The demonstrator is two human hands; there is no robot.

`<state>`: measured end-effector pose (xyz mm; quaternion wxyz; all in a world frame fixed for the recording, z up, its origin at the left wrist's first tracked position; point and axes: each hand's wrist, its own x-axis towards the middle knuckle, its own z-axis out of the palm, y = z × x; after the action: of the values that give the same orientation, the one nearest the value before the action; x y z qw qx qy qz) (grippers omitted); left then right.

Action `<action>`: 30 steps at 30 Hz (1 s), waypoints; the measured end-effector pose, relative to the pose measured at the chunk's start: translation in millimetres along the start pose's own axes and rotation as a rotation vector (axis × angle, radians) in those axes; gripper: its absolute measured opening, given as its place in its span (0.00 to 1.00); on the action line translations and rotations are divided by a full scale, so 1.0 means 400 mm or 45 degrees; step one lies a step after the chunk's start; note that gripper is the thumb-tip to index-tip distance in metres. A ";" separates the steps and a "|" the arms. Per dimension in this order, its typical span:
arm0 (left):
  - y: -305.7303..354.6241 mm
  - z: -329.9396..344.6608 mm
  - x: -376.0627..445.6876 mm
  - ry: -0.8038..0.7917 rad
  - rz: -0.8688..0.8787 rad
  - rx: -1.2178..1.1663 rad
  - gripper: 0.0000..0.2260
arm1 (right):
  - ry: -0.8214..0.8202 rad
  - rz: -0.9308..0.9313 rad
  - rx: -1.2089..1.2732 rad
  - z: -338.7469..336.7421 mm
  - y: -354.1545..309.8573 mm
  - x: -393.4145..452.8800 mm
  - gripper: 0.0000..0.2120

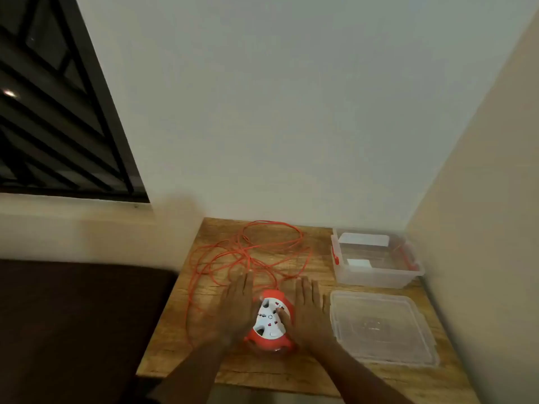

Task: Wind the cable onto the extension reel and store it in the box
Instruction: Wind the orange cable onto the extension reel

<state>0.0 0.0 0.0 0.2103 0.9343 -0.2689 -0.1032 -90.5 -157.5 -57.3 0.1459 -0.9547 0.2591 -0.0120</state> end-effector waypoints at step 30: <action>0.173 -0.091 0.268 -0.482 -0.061 -1.595 0.19 | 0.093 -0.106 0.343 -0.447 0.004 0.156 0.45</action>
<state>68.9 -99.3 54.7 0.6614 0.6064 -0.1693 -0.4076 -54.9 -238.7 110.2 0.2625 -0.9353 0.2206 -0.0875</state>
